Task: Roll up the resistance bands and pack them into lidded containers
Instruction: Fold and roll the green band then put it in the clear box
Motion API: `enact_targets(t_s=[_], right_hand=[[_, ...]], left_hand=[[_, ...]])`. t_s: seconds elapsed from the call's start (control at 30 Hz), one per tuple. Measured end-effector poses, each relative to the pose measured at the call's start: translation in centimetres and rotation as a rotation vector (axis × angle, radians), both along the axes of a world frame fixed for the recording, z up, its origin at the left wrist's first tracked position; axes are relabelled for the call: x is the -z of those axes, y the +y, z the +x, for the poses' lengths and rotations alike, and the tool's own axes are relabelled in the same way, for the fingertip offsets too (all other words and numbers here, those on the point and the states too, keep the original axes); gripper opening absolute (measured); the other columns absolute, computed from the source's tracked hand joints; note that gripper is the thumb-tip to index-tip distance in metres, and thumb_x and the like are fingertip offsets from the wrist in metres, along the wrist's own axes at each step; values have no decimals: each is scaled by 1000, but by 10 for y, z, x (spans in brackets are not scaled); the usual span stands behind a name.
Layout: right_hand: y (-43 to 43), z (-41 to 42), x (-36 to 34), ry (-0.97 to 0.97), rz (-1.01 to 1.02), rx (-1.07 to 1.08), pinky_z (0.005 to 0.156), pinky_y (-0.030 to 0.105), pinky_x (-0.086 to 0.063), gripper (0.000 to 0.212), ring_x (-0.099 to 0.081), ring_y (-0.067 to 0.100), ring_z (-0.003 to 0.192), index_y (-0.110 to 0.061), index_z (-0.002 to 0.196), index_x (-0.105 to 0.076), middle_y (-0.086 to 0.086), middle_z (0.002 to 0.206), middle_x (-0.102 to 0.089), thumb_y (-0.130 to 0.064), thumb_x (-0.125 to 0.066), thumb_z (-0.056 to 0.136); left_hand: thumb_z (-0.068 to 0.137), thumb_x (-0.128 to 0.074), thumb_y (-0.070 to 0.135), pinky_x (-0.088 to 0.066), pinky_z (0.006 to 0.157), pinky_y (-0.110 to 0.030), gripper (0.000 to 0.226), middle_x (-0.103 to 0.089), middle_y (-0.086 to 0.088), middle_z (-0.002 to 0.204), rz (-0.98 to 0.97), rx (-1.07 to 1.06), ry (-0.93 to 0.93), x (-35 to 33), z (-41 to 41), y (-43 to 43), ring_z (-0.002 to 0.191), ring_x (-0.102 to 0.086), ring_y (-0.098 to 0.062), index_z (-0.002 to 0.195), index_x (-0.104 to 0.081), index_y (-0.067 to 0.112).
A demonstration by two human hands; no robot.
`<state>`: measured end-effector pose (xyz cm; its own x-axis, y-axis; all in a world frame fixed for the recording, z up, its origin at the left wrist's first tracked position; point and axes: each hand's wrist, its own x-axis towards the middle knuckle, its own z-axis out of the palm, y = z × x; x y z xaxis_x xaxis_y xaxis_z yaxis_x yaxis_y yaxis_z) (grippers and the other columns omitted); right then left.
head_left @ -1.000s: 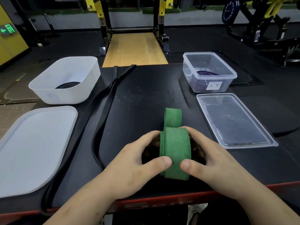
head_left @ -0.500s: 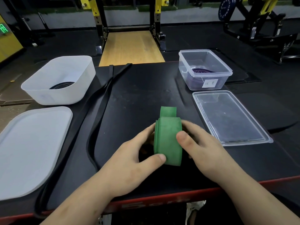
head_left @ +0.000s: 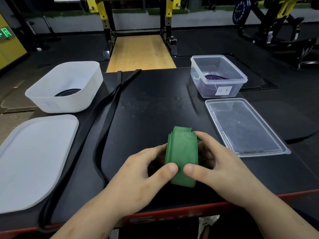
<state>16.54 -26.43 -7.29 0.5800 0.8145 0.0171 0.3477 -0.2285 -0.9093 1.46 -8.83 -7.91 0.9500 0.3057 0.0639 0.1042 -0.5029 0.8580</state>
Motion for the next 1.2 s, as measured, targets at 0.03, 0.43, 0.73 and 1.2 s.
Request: enact_targets(t_s=[0.03,0.43,0.73,1.2], right_hand=[[1,1,0,-8,-13,17,96,42,-55,79,-70,7,109,-52,133,-54,-14,117,-72,-77,-76,62],[7,4,0,3,-38,130,79,42,-58,81,-69,11,94,-63,140,-41,-18,128,-60,-78,-68,66],[23,13,2,298,76,215,61,43,-58,73,-66,31,61,-45,131,-62,-9,98,-72,-82,-70,68],[19,15,1,713,275,-127,90,46,-58,62,-68,34,120,-22,144,-49,12,136,-67,-14,-65,85]], left_hand=[[88,-57,61,-45,108,-36,56,-60,24,134,33,5,10,1,0,0,130,-54,-2,140,-57,39],[89,-41,73,-42,104,-17,58,-58,31,126,75,-97,42,0,17,-7,124,-48,14,135,-59,43],[100,-52,50,-44,104,-22,42,-59,32,128,105,-116,89,1,20,-7,121,-50,13,141,-47,52],[76,-61,3,-43,113,-44,54,-60,-5,137,-314,-157,-239,-3,15,10,130,-59,-18,127,-63,21]])
